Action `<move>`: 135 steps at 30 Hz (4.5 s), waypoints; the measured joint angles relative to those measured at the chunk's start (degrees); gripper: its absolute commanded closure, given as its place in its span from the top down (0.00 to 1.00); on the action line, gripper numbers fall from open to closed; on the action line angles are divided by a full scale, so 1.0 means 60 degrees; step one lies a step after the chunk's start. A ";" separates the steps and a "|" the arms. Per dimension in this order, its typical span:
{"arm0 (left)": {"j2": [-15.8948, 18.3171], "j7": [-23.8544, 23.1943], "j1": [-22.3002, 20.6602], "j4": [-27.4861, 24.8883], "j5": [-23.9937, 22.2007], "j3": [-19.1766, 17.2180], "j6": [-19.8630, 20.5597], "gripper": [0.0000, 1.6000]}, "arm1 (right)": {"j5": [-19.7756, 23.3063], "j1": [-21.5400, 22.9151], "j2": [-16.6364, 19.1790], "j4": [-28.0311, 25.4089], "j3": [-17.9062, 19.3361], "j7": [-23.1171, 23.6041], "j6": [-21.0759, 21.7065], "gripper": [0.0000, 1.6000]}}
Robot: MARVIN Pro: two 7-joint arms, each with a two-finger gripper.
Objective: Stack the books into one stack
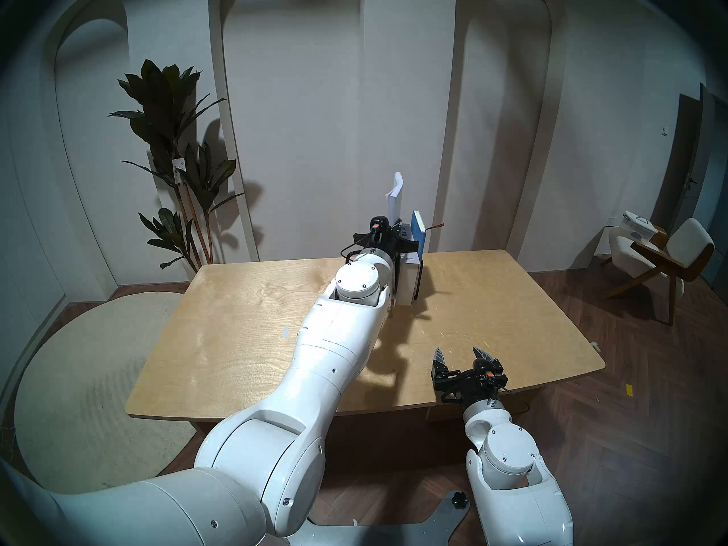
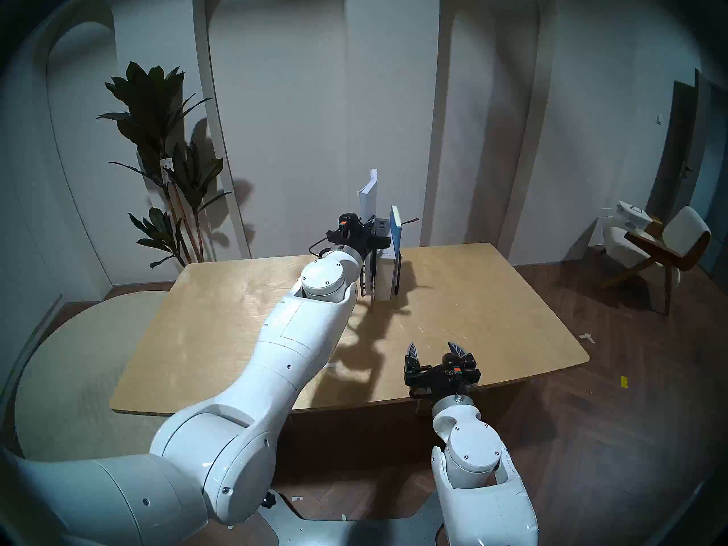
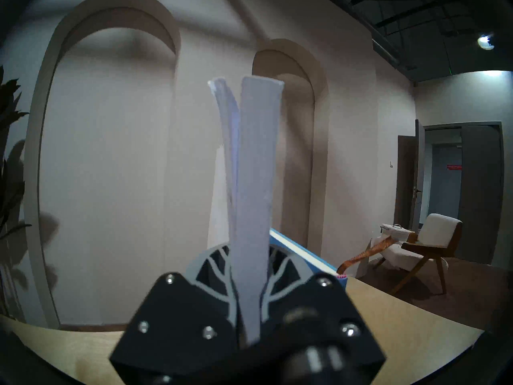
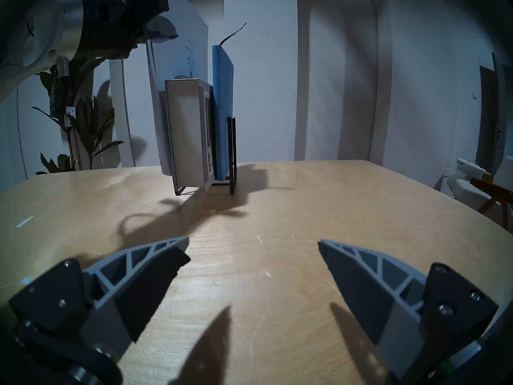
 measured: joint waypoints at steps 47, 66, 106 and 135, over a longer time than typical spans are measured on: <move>0.2722 0.0753 0.0902 -0.3896 0.3886 -0.0600 -0.4018 0.00 | 0.0000 0.0047 0.0001 0.0129 0.0004 0.0002 -0.0003 1.00; 0.4995 -0.0045 0.2679 -0.3567 0.8647 -0.1787 -0.4815 0.00 | 0.0001 0.0081 0.0002 0.0221 0.0005 0.0003 -0.0002 1.00; 0.7241 0.0818 0.2950 -0.3400 1.6658 0.1820 -0.5714 0.00 | 0.0002 0.0155 0.0002 0.0301 0.0008 0.0004 -0.0005 1.00; 0.8167 0.4002 0.1226 -0.2394 2.1480 0.4262 -0.4047 1.00 | 0.0002 0.0146 0.0002 0.0226 0.0008 0.0005 -0.0008 1.00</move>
